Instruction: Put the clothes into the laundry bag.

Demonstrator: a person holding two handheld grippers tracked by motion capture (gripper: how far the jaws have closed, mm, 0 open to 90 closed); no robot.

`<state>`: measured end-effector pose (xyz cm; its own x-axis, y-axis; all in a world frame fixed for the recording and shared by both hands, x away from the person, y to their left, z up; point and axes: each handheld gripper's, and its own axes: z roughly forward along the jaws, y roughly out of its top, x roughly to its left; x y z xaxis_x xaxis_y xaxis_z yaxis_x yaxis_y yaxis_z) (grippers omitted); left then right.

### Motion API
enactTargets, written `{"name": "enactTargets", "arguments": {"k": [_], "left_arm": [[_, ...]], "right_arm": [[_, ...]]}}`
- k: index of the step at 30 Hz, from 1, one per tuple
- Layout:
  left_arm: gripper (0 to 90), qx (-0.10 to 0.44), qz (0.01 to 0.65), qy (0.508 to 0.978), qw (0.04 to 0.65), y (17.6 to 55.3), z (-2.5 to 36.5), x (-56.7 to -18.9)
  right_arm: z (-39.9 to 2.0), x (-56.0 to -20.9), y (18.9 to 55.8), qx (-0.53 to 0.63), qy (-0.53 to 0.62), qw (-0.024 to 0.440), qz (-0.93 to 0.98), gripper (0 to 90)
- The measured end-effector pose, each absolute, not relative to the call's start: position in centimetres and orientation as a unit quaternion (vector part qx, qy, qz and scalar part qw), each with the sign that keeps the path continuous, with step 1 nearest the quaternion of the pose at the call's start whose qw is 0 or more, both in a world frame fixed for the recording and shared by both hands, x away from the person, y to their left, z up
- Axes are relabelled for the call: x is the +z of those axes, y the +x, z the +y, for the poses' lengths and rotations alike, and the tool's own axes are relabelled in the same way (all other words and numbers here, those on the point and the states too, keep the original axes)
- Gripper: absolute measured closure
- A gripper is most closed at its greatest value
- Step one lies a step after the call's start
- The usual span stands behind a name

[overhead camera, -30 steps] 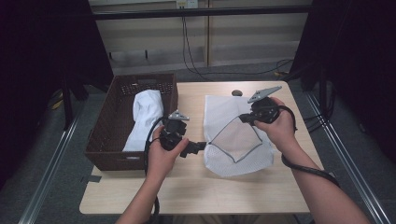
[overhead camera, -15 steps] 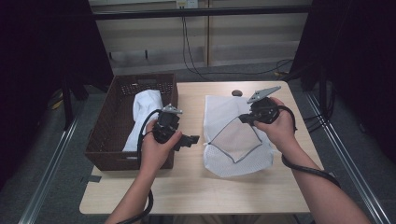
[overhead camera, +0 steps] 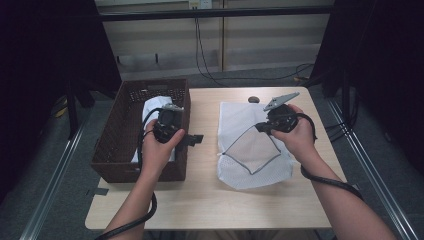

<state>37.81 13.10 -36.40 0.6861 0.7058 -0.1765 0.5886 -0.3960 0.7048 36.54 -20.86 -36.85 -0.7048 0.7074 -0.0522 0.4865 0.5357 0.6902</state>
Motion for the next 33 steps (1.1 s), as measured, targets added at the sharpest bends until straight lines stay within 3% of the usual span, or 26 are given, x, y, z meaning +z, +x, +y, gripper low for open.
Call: {"name": "enactTargets", "arguments": {"k": [33], "left_arm": [[4.2,0.103,0.458,0.812,0.346,42.5,18.1,-38.2]], "right_arm": [[-20.9,-37.0,37.0,0.335,0.347,0.154,0.862,90.0]]}}
